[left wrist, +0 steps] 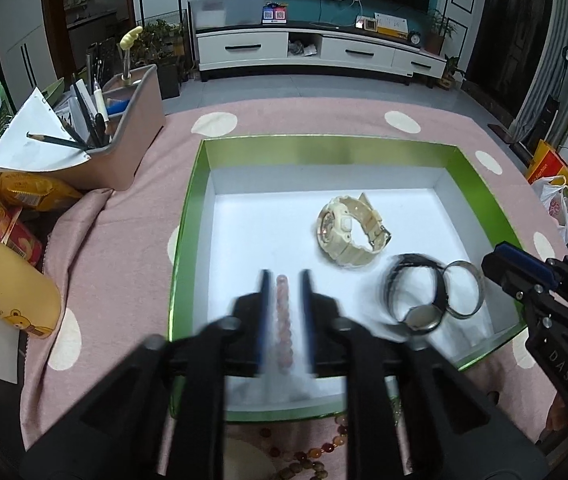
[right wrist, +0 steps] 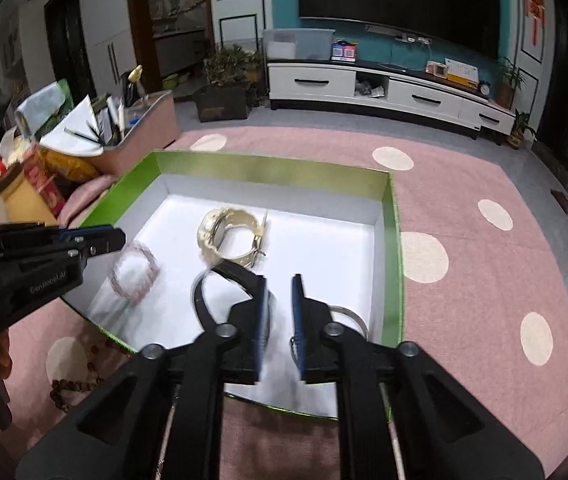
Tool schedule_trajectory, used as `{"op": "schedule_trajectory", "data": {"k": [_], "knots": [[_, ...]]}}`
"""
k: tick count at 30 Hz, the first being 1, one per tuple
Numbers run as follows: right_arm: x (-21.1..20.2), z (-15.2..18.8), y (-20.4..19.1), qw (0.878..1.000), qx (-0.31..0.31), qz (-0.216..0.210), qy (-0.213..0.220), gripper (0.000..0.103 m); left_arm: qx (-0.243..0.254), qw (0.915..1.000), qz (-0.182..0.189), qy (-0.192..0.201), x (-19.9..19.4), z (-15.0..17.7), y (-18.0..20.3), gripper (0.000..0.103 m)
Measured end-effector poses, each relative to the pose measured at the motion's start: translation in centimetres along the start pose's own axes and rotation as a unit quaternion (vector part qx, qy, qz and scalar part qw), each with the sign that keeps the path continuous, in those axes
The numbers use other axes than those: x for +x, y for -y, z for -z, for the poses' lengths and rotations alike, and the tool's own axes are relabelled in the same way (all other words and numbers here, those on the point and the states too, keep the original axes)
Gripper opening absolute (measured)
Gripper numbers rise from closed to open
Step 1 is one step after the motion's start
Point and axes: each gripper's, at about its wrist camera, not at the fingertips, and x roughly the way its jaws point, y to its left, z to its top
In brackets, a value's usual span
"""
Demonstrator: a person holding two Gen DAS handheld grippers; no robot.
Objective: Organize jewelry
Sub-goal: 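Carry the bracelet and black watch into the green box and release both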
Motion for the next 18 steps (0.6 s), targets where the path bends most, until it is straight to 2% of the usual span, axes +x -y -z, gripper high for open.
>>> {"op": "schedule_trajectory", "data": {"k": [1,2,3,9,12,18], "knots": [[-0.2,0.0,0.4,1.0,0.011,-0.005,0.002,0.019,0.001,1.0,-0.002,0.006,-0.3,0.0,0.0,0.04],[-0.5,0.1,0.8,1.0,0.02,-0.009,0.006,0.023,0.002,0.9999,-0.003,0.012,-0.6,0.1,0.0,0.053],[-0.9,0.1,1.2,1.0,0.027,-0.009,0.011,0.029,0.003,0.9999,-0.003,0.016,-0.9,0.1,-0.1,0.056],[-3.1,1.0,2.9,0.998,0.051,-0.006,0.031,0.044,-0.006,0.9993,-0.006,0.036,-3.1,0.6,-1.0,0.069],[-4.4,1.9,3.5,0.998,0.059,-0.005,0.037,0.046,-0.015,0.999,-0.012,0.042,-4.2,1.4,-1.8,0.078],[-6.3,3.6,4.4,0.996,0.076,-0.008,0.041,0.048,-0.022,0.9987,-0.025,0.04,-5.9,3.5,-2.9,0.085]]}}
